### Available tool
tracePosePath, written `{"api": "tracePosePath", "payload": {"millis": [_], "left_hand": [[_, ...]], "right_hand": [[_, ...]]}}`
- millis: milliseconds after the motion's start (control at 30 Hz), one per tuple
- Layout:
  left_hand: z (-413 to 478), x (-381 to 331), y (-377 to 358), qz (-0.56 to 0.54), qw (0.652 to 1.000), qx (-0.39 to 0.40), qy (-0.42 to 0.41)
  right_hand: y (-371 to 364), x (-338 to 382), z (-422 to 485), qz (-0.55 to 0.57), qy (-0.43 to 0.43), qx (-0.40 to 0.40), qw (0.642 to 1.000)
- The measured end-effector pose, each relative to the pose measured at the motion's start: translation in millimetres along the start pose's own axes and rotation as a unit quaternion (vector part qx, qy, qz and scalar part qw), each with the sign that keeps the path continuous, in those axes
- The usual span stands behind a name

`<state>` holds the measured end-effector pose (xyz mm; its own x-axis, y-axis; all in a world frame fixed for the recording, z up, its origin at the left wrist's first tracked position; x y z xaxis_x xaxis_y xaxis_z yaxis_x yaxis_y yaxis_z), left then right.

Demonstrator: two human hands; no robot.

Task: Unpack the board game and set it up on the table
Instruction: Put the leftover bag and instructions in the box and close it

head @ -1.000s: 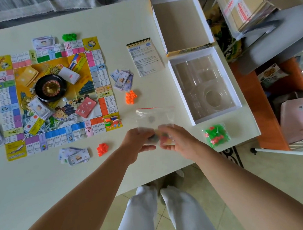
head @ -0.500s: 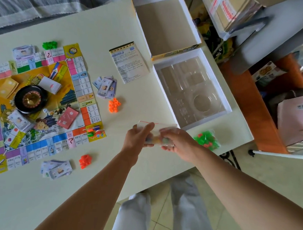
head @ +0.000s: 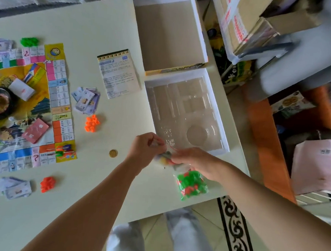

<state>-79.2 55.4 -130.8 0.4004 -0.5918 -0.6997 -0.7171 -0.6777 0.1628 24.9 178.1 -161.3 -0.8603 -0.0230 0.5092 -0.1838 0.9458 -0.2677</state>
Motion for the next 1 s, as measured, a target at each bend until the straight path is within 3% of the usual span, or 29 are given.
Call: {"api": "tracePosePath", "payload": {"millis": [133,200,267,367,633,800,900,1000], "left_hand": [[13.1,-8.6,-8.5,-0.015,1.0,0.0,-0.009],[18.7,0.8,-1.5,-0.046,0.997,-0.048,0.032],[24.9,11.0,12.6,-0.002,0.992,-0.106,0.062],[37.9,19.0,17.3,0.074,0.991,-0.092,0.069],[80.5,1.4,18.6,0.197,0.976,-0.09,0.005],[97.5,-17.2,17.7,0.307,0.945,-0.106,-0.046],[111.3,-23.9,5.2,0.371,0.923,-0.062,-0.082],[130.0,-16.7,-9.2,0.431,0.901,0.01,-0.037]], "right_hand": [[22.1,5.2,9.7,-0.036,-0.008,-0.006,0.999],[38.8,13.7,14.6,0.002,0.008,-0.061,0.998],[55.8,22.3,20.7,0.077,0.026,-0.12,0.989],[84.3,39.3,34.1,0.107,0.058,-0.223,0.967],[118.9,96.6,98.1,-0.03,0.105,-0.342,0.933],[120.3,114.0,122.7,-0.177,0.131,-0.375,0.901],[120.2,115.0,124.1,-0.244,0.158,-0.386,0.875],[114.9,107.9,124.7,-0.274,0.192,-0.35,0.875]]}}
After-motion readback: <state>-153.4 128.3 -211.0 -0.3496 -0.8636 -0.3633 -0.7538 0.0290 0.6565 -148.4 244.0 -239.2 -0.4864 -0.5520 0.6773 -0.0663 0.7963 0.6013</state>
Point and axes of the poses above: each hand's wrist, its own z-axis towards the middle knuckle, its own y-axis out of the back of the hand, x = y × z, the point moved 9 cm from there along z, towards the middle knuckle, and after that the axes turned 11 degrees about x, right-handed, at the moved point
